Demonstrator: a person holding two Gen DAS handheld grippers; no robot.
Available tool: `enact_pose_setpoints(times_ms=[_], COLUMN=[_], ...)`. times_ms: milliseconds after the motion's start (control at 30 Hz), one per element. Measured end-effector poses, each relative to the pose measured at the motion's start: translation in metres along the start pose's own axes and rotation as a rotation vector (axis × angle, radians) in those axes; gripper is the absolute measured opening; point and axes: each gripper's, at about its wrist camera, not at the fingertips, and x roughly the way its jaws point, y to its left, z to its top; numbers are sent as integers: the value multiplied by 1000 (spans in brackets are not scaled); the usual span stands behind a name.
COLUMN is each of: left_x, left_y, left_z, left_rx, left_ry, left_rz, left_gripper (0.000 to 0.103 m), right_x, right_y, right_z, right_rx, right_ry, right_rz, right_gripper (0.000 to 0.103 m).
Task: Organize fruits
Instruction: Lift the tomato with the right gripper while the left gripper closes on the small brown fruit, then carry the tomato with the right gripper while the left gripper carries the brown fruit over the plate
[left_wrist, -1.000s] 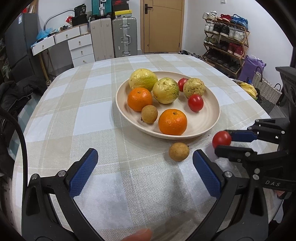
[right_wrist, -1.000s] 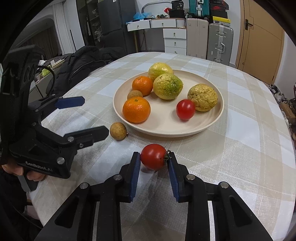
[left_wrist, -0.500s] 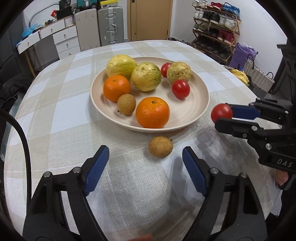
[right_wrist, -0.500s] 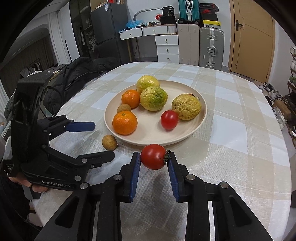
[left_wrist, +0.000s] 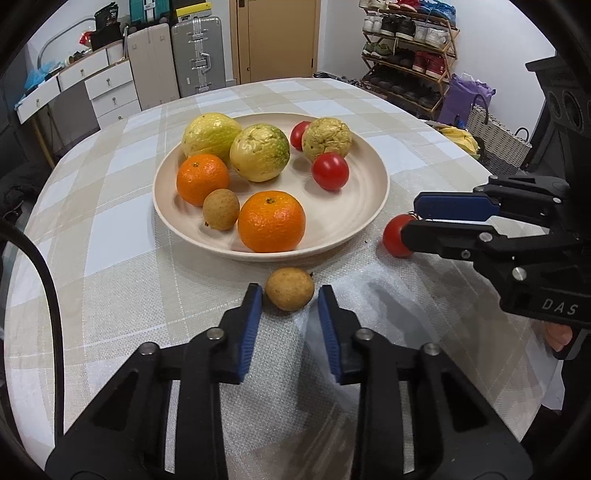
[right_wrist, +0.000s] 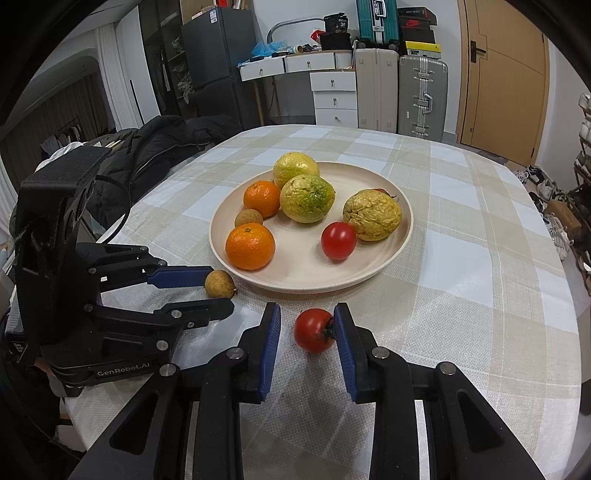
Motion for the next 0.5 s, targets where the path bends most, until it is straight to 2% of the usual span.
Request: enact_pose_setpoints(times_ms=[500], left_x=[-2], left_y=[4], left_z=[-1], left_rx=[-13], left_ry=[-9], left_rz=[-13], left_gripper=[24], right_x=[12], right_y=[-14], right_z=[-6], right_rx=[26], right_ry=[45], right_rz=[-6], right_gripper=[31])
